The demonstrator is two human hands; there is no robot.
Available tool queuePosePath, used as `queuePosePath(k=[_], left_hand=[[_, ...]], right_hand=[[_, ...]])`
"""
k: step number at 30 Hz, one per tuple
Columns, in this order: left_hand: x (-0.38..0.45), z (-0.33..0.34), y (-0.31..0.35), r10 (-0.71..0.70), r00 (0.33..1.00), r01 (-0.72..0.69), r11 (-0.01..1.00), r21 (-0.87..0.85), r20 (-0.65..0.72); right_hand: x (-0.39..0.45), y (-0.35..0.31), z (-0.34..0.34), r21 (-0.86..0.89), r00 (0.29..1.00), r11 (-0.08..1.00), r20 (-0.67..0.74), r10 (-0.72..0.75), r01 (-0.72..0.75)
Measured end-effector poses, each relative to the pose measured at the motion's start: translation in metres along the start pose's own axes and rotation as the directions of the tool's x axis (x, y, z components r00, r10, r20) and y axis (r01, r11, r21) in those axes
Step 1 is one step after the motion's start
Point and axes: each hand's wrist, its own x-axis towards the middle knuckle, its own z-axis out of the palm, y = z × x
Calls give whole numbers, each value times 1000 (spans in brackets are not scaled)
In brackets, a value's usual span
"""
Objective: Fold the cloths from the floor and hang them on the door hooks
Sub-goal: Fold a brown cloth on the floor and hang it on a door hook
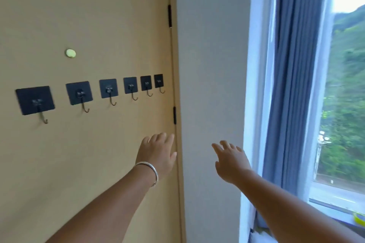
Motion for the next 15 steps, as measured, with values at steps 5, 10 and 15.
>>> queuePosePath(k=[5, 10, 15], left_hand=[[52, 10, 105, 166, 986, -168, 982, -90, -35], [96, 7, 214, 296, 953, -301, 946, -120, -60], [122, 2, 338, 432, 898, -441, 881, -170, -90]], right_hand=[[-30, 102, -14, -66, 986, 983, -20, 168, -169], [-62, 207, -33, -97, 956, 952, -59, 286, -291], [-120, 315, -55, -161, 882, 867, -81, 465, -472]])
